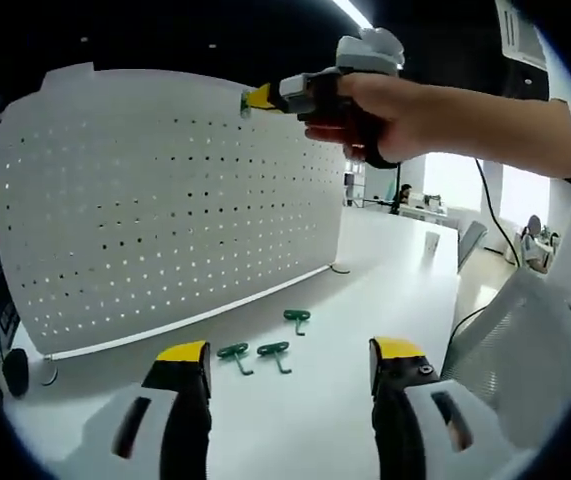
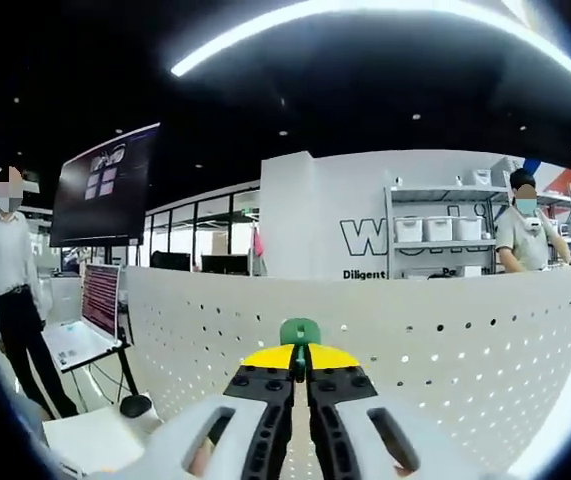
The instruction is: Insert the hook assembly into the mounting plate slot until the hook locks in place.
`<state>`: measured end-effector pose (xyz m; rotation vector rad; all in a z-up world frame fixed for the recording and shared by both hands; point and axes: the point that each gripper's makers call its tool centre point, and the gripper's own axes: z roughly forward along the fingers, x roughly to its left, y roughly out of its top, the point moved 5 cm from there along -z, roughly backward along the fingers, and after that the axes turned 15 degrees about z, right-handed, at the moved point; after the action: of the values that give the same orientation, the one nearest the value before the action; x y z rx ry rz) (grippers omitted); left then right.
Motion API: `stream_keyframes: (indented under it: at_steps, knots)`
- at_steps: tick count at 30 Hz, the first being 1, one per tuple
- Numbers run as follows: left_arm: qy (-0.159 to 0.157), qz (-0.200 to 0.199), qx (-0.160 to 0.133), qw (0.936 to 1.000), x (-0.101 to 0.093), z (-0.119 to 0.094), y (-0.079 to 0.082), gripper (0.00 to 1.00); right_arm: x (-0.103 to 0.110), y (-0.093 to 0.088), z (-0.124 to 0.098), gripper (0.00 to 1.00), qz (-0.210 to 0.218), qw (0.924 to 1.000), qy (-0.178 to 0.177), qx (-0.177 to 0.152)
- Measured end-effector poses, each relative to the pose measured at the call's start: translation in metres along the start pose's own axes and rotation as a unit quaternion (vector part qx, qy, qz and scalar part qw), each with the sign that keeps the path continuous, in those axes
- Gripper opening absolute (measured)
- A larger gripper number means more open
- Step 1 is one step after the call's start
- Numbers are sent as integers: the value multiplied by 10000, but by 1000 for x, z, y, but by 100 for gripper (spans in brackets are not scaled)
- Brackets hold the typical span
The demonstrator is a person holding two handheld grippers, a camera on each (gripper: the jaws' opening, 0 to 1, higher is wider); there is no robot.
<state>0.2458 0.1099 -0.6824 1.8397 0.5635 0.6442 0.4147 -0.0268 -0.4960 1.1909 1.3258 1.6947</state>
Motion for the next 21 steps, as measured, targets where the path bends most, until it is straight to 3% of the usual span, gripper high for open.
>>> stream_keyframes:
  at_steps: [9, 21]
  knots:
    - [-47, -8, 26, 10000, -2, 1, -2, 66, -7, -3, 8, 2, -373, 9990, -210, -93]
    - [-40, -70, 52, 10000, -1, 1, -4, 66, -6, -4, 25, 2, -362, 9988, -265, -175]
